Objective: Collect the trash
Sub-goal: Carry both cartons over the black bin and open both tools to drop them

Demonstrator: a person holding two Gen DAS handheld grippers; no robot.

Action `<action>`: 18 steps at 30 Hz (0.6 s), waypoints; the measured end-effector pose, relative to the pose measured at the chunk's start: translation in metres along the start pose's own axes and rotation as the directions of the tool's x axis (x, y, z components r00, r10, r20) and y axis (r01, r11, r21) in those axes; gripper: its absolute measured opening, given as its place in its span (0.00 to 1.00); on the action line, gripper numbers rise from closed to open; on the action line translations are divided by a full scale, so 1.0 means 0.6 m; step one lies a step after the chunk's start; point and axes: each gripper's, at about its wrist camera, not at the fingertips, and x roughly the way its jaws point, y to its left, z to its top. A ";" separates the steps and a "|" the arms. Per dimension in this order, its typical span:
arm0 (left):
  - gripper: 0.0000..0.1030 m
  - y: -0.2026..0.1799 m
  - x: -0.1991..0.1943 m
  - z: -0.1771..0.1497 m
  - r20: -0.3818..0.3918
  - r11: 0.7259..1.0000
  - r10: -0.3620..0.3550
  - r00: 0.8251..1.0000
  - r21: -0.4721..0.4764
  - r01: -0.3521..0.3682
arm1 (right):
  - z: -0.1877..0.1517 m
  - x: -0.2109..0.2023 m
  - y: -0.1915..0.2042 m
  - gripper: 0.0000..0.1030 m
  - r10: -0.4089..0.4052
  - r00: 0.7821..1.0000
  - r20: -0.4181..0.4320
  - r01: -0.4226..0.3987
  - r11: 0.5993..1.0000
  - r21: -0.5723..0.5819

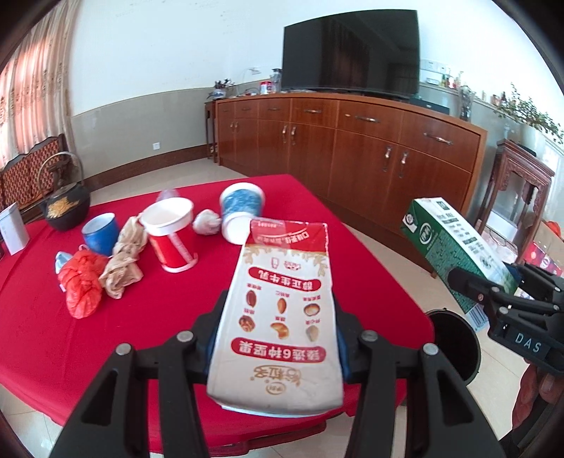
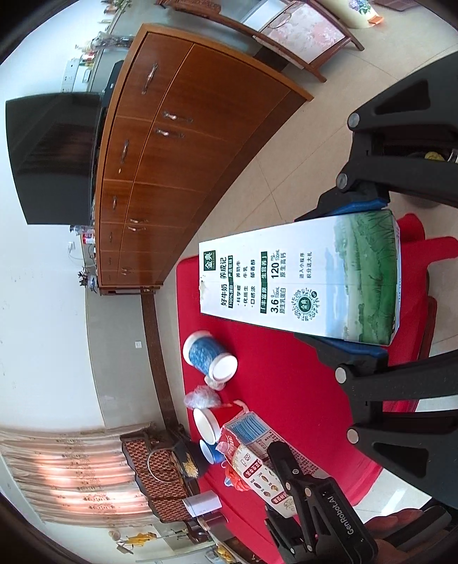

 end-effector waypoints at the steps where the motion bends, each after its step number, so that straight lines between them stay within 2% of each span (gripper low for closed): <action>1: 0.50 -0.012 0.001 0.000 -0.001 1.000 -0.012 1.000 0.008 0.012 | -0.003 -0.004 -0.010 0.54 -0.007 1.000 0.000 0.007 1.000 0.003; 9: 0.50 -0.094 0.018 0.002 -0.024 0.992 -0.097 0.995 0.079 0.098 | -0.040 -0.038 -0.102 0.54 -0.077 0.997 -0.013 0.078 0.996 0.044; 18: 0.50 -0.172 0.039 -0.005 -0.058 0.976 -0.173 0.983 0.126 0.179 | -0.086 -0.062 -0.212 0.54 -0.172 0.984 -0.057 0.176 0.980 0.089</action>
